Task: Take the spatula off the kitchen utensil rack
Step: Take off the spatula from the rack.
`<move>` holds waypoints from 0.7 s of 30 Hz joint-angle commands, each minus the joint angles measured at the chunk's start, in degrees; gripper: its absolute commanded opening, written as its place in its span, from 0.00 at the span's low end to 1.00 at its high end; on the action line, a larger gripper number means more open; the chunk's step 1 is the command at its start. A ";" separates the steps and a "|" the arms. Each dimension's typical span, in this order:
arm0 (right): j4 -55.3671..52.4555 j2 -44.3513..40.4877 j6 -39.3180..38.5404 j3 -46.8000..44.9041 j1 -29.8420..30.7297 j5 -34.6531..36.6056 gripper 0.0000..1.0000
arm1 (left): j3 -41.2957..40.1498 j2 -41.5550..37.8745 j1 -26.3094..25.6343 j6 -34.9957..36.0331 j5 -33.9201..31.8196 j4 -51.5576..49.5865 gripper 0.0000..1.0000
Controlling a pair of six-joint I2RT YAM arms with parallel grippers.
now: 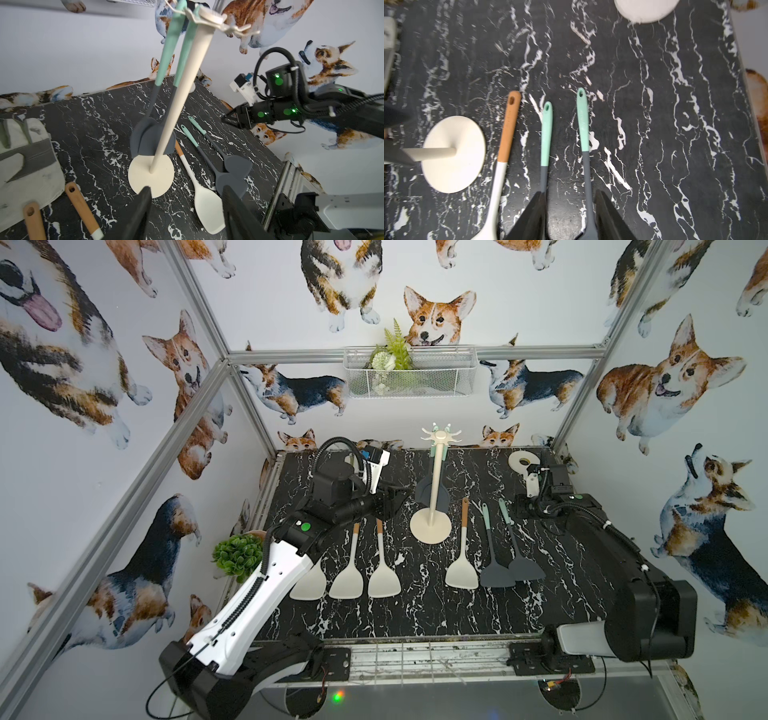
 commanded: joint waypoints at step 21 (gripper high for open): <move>35.67 13.40 -1.56 2.44 21.05 -4.22 0.44 | 19.72 17.58 6.35 -20.08 15.69 11.32 0.55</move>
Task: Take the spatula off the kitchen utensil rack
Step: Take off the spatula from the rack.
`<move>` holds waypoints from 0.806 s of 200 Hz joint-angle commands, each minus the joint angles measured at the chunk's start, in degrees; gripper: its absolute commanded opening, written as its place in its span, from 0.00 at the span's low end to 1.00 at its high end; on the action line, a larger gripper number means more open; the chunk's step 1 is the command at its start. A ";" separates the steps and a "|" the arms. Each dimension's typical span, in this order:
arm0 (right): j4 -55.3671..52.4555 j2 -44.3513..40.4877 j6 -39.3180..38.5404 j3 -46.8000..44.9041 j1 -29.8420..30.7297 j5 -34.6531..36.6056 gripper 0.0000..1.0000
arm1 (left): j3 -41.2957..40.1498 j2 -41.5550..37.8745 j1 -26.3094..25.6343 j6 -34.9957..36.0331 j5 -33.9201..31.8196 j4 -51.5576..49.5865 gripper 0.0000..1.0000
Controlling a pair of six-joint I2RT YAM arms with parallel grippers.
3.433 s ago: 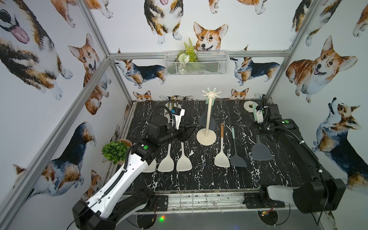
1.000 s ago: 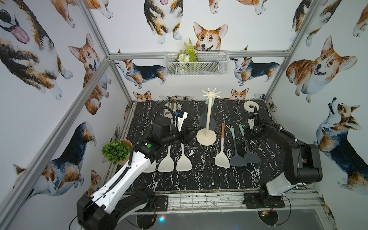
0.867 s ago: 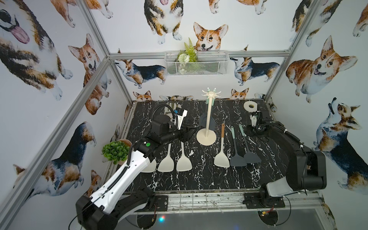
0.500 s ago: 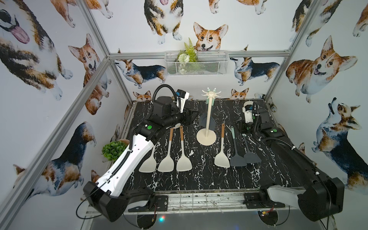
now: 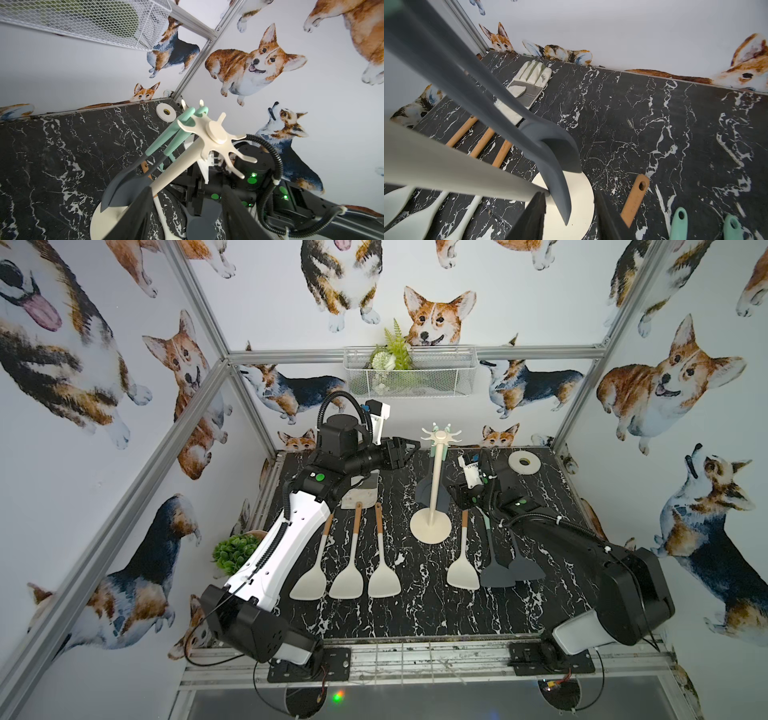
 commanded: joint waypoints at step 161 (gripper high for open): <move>10.42 8.29 -6.46 5.37 0.27 -11.97 0.38 | 1.53 2.16 0.91 -3.96 5.08 7.54 0.55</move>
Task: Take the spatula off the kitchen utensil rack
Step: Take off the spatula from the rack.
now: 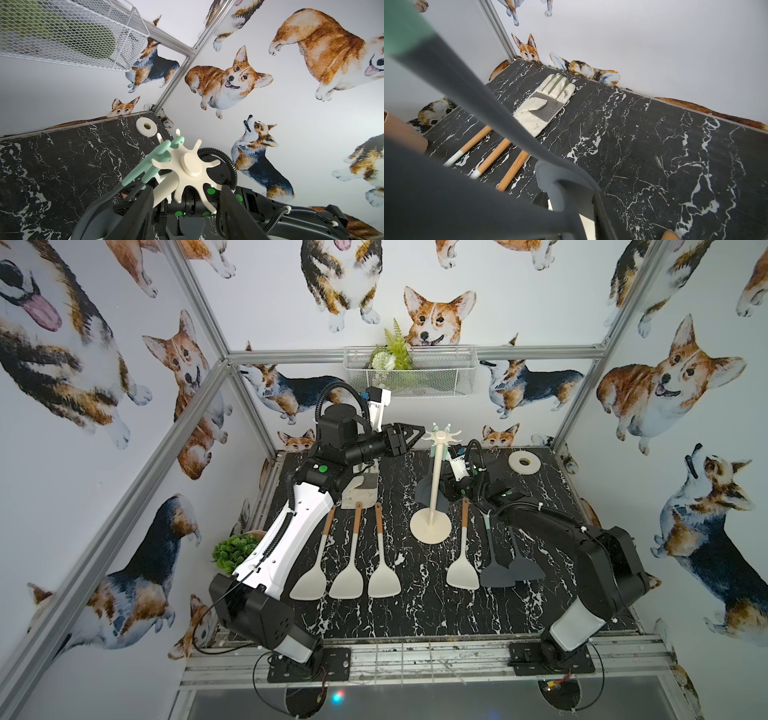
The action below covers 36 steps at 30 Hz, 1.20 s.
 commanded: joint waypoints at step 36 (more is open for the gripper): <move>5.50 -8.13 -1.27 -5.40 0.06 7.41 0.00 | -8.40 -5.27 2.26 0.42 1.57 3.50 0.55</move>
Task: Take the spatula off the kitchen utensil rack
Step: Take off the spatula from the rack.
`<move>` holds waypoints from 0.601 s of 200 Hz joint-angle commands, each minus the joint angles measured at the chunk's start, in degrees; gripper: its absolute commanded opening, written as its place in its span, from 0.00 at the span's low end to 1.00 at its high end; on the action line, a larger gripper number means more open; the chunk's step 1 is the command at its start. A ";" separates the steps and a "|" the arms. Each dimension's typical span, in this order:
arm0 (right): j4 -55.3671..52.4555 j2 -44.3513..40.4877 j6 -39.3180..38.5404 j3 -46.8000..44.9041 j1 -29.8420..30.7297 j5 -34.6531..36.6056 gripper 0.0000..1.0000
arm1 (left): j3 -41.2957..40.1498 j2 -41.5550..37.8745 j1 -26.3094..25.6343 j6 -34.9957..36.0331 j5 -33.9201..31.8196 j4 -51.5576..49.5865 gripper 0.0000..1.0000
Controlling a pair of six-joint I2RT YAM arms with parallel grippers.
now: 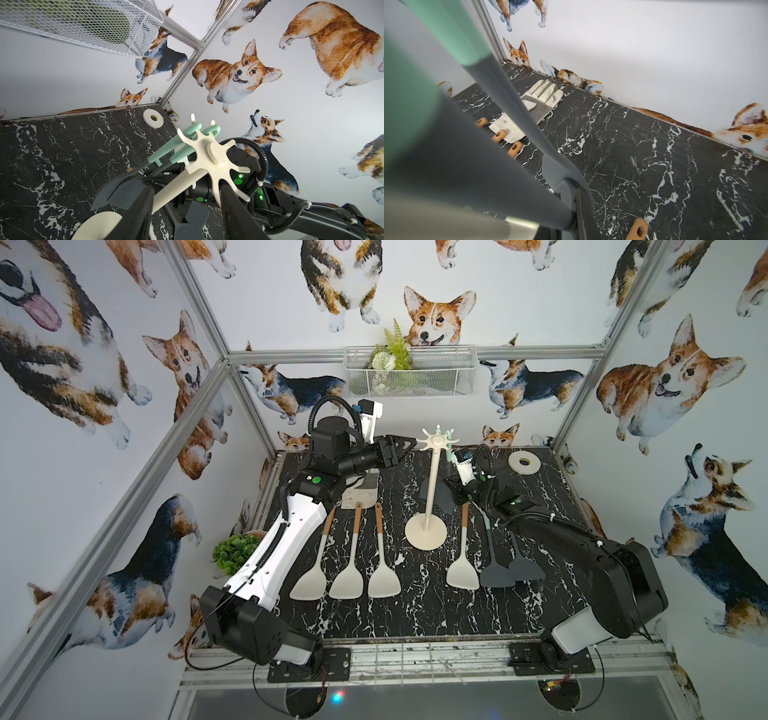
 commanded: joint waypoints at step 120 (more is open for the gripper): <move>1.61 -4.90 5.95 -4.71 0.10 5.00 0.00 | 1.87 2.77 -1.66 -3.88 1.77 2.07 0.55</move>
